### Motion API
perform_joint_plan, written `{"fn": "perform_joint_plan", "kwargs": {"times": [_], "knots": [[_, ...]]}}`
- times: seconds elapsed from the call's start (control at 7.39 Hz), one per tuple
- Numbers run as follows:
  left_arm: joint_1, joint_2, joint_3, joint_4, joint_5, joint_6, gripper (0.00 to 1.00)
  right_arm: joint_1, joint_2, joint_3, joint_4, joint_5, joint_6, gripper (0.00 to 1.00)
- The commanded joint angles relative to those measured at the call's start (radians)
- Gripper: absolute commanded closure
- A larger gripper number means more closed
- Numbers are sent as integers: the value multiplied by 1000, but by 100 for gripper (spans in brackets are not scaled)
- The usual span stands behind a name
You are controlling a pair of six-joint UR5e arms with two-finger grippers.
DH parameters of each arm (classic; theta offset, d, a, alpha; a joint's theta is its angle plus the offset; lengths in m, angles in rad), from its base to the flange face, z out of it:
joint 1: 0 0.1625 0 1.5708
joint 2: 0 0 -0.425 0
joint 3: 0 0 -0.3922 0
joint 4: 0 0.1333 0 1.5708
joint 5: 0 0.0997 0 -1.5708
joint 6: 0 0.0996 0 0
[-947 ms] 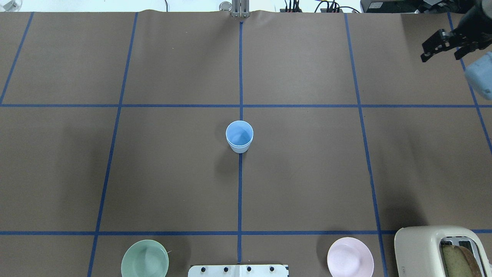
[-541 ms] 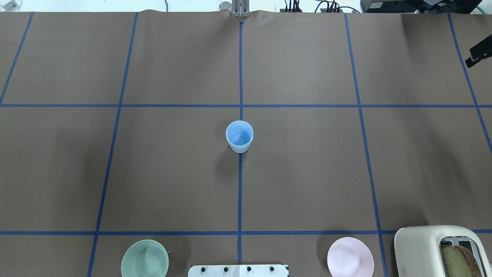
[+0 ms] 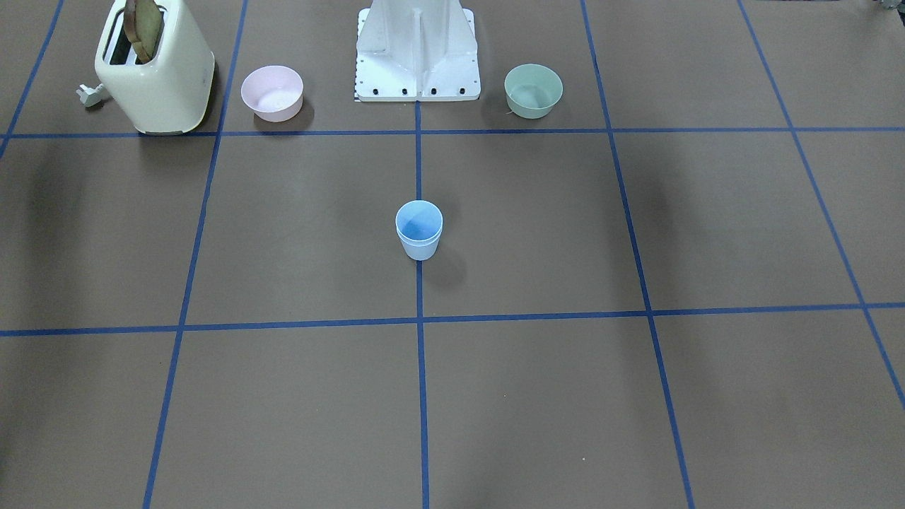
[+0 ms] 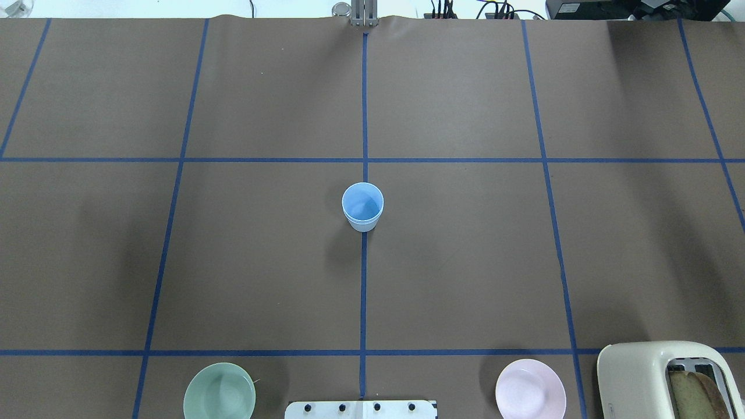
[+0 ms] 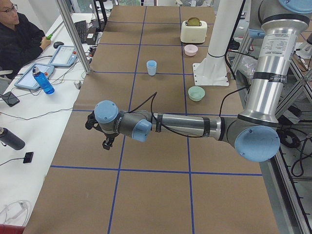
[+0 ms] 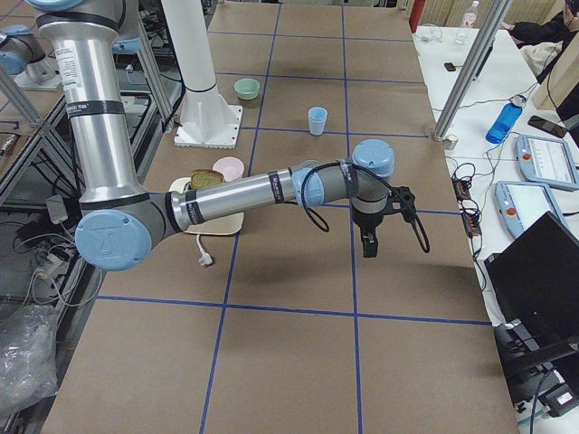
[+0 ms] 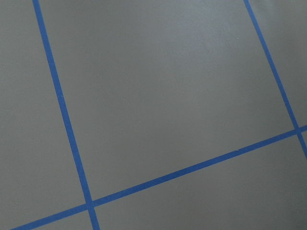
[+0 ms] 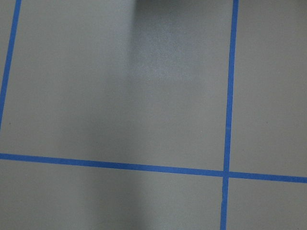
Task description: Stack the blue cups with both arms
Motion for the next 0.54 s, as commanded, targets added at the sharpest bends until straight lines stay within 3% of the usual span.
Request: {"fn": "perform_joint_plan", "kwargs": {"times": [0.0,0.41], "knots": [[1,-1,-1,0,1,-7,2,0,-8,-26,55,4,-1,0],[2,-15,-3,5,4,-12,2,0,-8,-34,56,4,6,0]]}}
